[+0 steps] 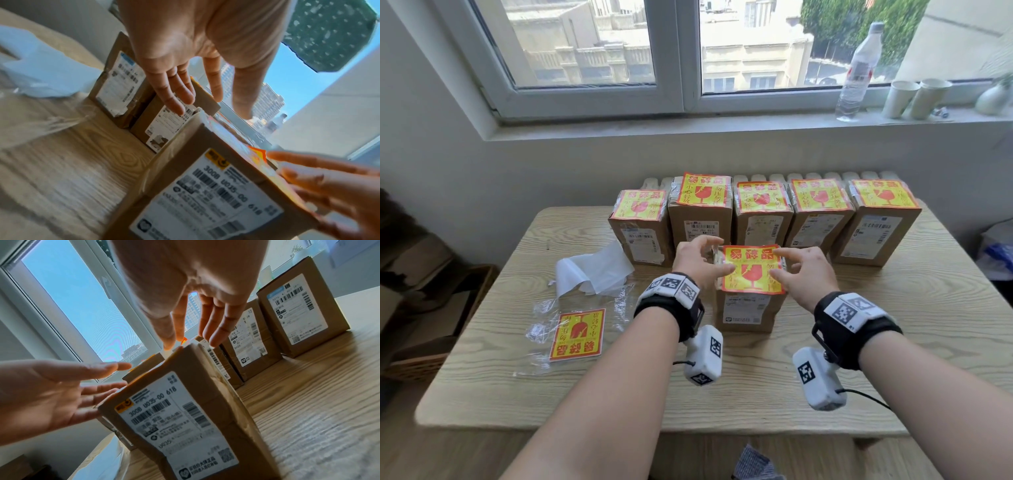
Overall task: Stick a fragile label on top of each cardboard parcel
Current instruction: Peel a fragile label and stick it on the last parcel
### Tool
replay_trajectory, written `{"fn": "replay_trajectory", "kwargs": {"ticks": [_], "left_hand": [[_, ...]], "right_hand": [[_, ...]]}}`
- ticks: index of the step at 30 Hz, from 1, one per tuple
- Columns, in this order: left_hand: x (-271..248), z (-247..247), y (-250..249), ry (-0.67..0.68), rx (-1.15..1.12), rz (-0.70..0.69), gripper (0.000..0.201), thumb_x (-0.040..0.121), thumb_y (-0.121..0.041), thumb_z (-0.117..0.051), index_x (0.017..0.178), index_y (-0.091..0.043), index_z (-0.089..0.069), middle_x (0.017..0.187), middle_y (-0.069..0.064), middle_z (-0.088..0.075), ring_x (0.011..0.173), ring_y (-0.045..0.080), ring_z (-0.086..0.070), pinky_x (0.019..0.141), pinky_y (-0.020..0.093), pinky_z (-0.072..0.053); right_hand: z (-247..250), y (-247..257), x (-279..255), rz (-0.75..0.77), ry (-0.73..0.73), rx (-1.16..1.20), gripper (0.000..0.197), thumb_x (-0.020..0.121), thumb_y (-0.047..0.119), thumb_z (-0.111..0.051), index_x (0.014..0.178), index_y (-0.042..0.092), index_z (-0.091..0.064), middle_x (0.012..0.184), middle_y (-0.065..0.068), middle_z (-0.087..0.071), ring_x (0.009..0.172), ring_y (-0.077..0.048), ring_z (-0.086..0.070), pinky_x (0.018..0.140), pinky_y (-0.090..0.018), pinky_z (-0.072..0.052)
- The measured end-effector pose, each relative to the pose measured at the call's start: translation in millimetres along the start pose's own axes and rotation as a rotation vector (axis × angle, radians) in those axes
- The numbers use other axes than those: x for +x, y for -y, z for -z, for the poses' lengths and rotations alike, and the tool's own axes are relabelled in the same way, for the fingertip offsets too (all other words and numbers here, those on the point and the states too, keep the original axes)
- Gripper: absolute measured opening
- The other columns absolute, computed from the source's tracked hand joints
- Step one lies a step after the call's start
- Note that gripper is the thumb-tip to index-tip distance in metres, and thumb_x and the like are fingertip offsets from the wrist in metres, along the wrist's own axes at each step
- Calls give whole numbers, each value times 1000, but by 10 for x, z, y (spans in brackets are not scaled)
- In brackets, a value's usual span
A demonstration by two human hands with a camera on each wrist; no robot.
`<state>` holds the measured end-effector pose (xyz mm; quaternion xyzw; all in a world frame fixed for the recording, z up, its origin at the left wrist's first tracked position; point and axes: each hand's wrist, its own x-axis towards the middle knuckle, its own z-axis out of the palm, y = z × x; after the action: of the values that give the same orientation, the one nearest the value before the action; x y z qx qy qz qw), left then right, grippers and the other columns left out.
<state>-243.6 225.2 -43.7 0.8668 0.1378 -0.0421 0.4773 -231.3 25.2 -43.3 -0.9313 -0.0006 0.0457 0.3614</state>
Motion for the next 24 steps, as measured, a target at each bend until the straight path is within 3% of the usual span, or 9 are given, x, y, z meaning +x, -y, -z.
{"fn": "replay_trajectory", "kwargs": {"ticks": [2, 6, 9, 13, 16, 20, 22, 24], "left_hand": [[35, -39, -52, 33, 112, -42, 48, 76, -20, -78, 116, -40, -63, 138, 1, -39, 123, 19, -47, 99, 39, -50], [85, -107, -115, 152, 242, -17, 54, 78, -22, -76, 125, -43, -59, 155, -2, -24, 144, 21, -24, 110, 41, -37], [140, -108, -138, 216, 313, 7, 65, 77, -27, -77, 133, -45, -50, 156, -1, -22, 145, 24, -21, 112, 45, -32], [213, -67, -118, 263, 262, 51, 81, 74, -24, -81, 141, -43, -40, 150, 1, -31, 135, 24, -39, 102, 39, -44], [232, -46, -66, 265, 97, 87, 86, 77, -19, -78, 147, -37, -33, 147, 1, -40, 126, 23, -50, 93, 33, -50], [254, -22, 1, 221, -45, 187, 81, 85, -24, -70, 151, -27, -23, 149, 6, -39, 126, 27, -51, 95, 47, -52], [257, -11, 5, 201, -133, 245, 72, 89, -20, -65, 150, -24, -28, 146, 6, -43, 121, 28, -56, 87, 47, -56], [240, 18, -11, 186, -230, 279, 62, 91, -14, -62, 146, -20, -35, 140, 8, -50, 114, 27, -60, 80, 43, -59]], "right_hand": [[-21, 40, 8, 24, 51, -5, 44, 88, 26, -67, 131, 31, -57, 124, -1, -44, 114, -18, -51, 72, -18, -46], [-53, 85, 28, 50, 144, -91, 53, 89, 28, -65, 138, 32, -48, 144, -2, -34, 131, -20, -39, 97, -29, -43], [-52, 97, 68, 29, 214, -119, 60, 89, 31, -65, 143, 33, -40, 149, -4, -30, 134, -22, -37, 101, -33, -41], [-7, 96, 115, -13, 276, -122, 72, 89, 33, -64, 150, 30, -25, 146, -7, -37, 125, -22, -46, 85, -25, -40], [6, 57, 143, -34, 251, -105, 72, 91, 37, -60, 151, 30, -22, 144, -5, -44, 118, -22, -54, 88, -32, -49], [-45, 16, 171, -203, 244, 122, 70, 96, 33, -53, 152, 34, -11, 135, -6, -52, 92, -22, -66, 65, -39, -60], [-72, 0, 189, -233, 240, 166, 59, 98, 33, -49, 150, 27, -23, 125, -5, -60, 88, -19, -67, 66, -38, -61], [-79, 22, 205, -218, 231, 163, 38, 99, 32, -45, 135, 17, -48, 104, -2, -68, 83, -17, -68, 69, -38, -60]]}}
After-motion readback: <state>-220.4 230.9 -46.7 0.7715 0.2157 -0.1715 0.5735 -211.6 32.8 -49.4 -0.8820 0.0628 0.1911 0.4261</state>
